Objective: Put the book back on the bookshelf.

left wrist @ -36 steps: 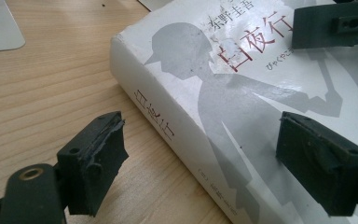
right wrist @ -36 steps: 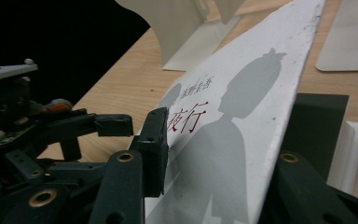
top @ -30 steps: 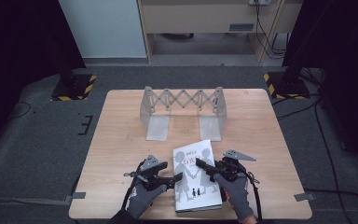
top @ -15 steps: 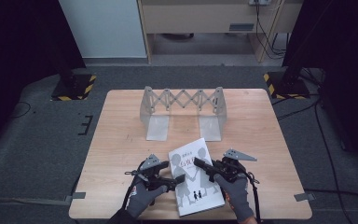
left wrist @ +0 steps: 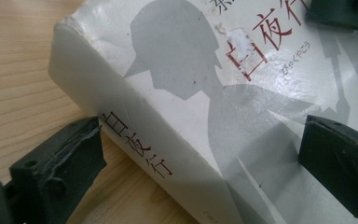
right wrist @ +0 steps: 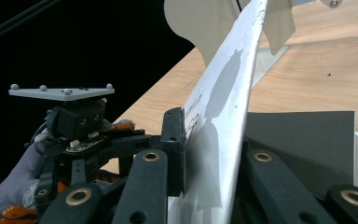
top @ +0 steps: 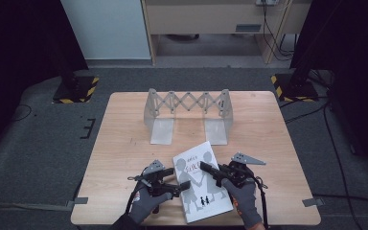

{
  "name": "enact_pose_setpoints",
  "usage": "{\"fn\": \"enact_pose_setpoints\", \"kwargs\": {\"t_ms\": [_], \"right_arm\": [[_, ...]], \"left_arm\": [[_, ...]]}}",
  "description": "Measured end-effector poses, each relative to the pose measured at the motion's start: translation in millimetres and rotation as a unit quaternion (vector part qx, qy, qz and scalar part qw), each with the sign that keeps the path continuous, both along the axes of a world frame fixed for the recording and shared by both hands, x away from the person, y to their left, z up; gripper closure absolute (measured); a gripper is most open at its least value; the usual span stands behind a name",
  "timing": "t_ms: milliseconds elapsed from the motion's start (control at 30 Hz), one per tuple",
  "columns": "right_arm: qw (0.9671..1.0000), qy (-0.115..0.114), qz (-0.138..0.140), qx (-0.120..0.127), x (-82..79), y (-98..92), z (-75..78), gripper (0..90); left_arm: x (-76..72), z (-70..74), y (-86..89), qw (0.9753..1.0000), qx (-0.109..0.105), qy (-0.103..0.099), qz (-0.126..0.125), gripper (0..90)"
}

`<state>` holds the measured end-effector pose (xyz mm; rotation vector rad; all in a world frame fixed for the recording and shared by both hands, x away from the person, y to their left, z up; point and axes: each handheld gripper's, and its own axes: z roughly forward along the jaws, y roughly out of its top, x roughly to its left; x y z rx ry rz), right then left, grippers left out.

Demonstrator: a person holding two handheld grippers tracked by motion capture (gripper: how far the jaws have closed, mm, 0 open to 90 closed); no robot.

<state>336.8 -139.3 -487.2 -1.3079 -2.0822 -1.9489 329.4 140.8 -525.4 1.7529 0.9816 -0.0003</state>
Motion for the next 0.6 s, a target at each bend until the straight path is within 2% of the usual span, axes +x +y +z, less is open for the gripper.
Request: {"fn": "enact_pose_setpoints", "kwargs": {"t_ms": [67,167,300,400,533,600], "right_arm": [[1.0,-0.005,0.003,0.001,-0.3,-0.5,0.6,77.2],[0.9999,-0.011,0.005,0.006,-1.0,-2.2,2.7,78.3],[0.9998,-0.017,0.008,0.007,-0.9,-4.2,4.2,78.8],[0.9997,-0.018,0.01,0.011,-1.0,-4.9,5.0,80.0],[0.9994,-0.024,0.021,0.015,-0.9,-4.6,8.5,81.3],[0.9995,-0.017,0.02,0.017,0.6,-5.7,6.4,81.2]], "left_arm": [[0.5,-0.9,0.5,1.0,-0.007,0.006,-0.002,0.0],[2.3,-4.5,1.0,0.9992,-0.03,0.025,-0.007,0.0],[3.4,-5.6,0.6,0.999,-0.035,0.022,-0.015,0.0],[5.8,-8.4,0.4,0.9976,-0.054,0.029,-0.033,0.0],[5.9,-9.0,0.2,0.9968,-0.06,0.028,-0.045,0.0],[6.5,-9.5,-0.4,0.997,-0.057,0.03,-0.043,0.0]]}}
